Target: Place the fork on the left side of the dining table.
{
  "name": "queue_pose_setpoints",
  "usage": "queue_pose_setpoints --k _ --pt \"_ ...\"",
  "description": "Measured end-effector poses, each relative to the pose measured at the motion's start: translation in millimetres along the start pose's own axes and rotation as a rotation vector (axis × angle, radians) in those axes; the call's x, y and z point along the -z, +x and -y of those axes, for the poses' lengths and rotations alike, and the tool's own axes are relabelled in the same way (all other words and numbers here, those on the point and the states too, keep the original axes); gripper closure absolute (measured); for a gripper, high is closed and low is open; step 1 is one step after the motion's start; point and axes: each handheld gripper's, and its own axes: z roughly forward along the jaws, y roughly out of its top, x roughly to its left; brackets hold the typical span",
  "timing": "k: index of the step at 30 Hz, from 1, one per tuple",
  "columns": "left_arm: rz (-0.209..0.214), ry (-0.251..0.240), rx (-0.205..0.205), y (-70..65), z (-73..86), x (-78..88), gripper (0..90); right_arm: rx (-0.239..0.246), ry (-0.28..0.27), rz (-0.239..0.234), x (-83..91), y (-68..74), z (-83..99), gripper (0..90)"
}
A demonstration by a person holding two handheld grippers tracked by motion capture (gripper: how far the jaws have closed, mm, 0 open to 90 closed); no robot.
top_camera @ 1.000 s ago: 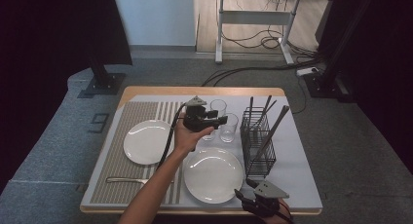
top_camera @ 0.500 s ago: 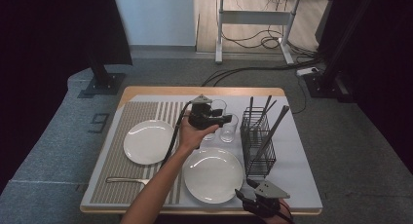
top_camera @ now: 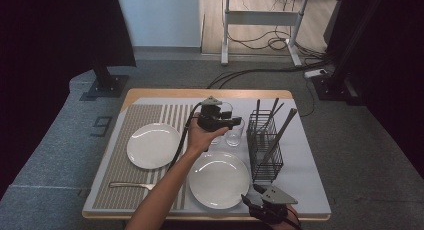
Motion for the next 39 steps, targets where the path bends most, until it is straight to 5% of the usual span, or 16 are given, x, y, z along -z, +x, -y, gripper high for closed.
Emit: queue_pose_setpoints --k 39 --pt "-0.006 0.013 -0.016 -1.5 -13.6 -24.3 48.5 -0.008 0.001 0.02 6.2 -0.1 3.4 41.9"
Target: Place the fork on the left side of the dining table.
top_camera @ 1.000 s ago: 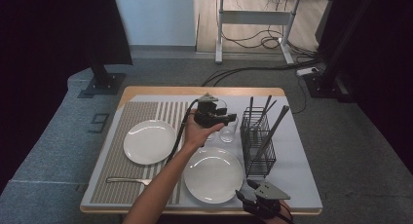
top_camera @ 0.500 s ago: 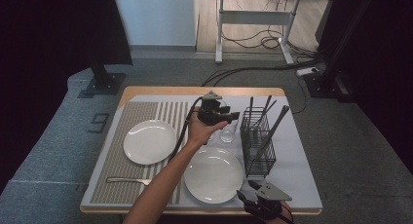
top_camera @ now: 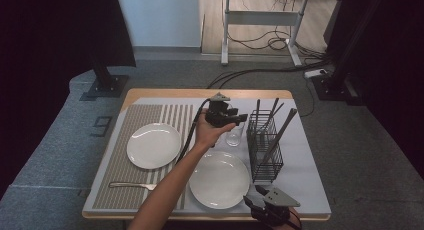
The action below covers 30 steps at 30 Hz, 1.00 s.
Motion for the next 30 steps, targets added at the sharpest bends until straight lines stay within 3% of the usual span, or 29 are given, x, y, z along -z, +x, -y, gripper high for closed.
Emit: queue_pose_setpoints --k 30 --pt "0.015 0.02 -0.033 -6.2 -12.0 -22.8 48.8 -0.005 -0.001 0.001 1.2 -1.0 0.8 41.9"
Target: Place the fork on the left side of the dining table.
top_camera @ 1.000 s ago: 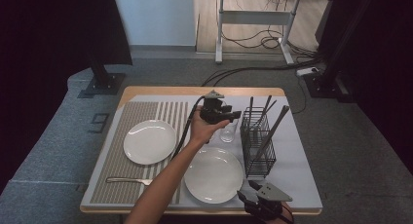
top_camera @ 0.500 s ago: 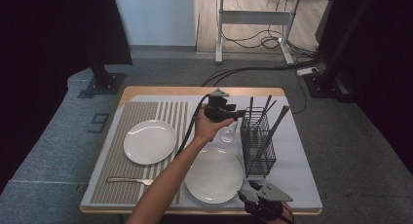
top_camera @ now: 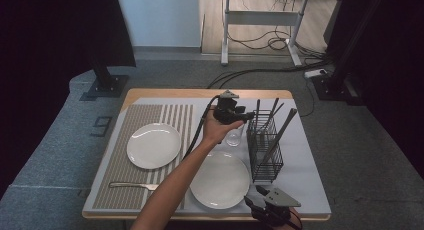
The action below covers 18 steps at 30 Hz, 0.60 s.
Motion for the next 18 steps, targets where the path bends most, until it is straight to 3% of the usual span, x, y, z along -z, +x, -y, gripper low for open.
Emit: queue_pose_setpoints --k 18 --pt "-0.004 0.016 -0.007 -0.9 -5.2 -7.9 49.3 -0.003 0.0 0.001 0.8 -0.4 0.2 41.9"
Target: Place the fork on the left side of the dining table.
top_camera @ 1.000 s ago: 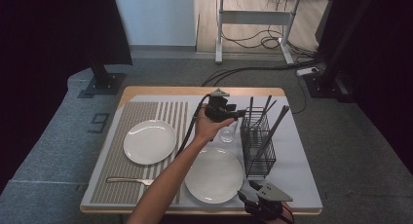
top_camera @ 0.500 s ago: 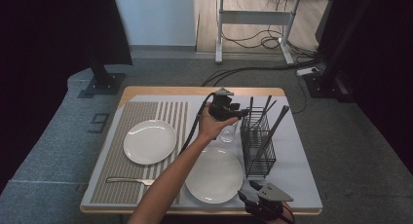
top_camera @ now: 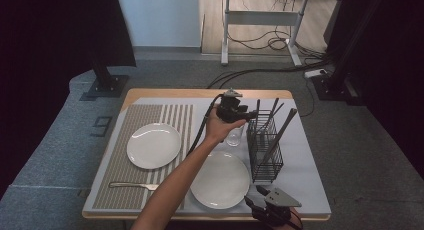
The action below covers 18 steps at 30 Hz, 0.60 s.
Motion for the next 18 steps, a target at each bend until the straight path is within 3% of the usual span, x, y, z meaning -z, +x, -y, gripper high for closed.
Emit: queue_pose_setpoints --k 18 --pt "-0.002 0.012 -0.002 2.9 -10.2 -8.4 49.3 -0.006 0.0 0.007 0.6 -0.2 0.6 41.9"
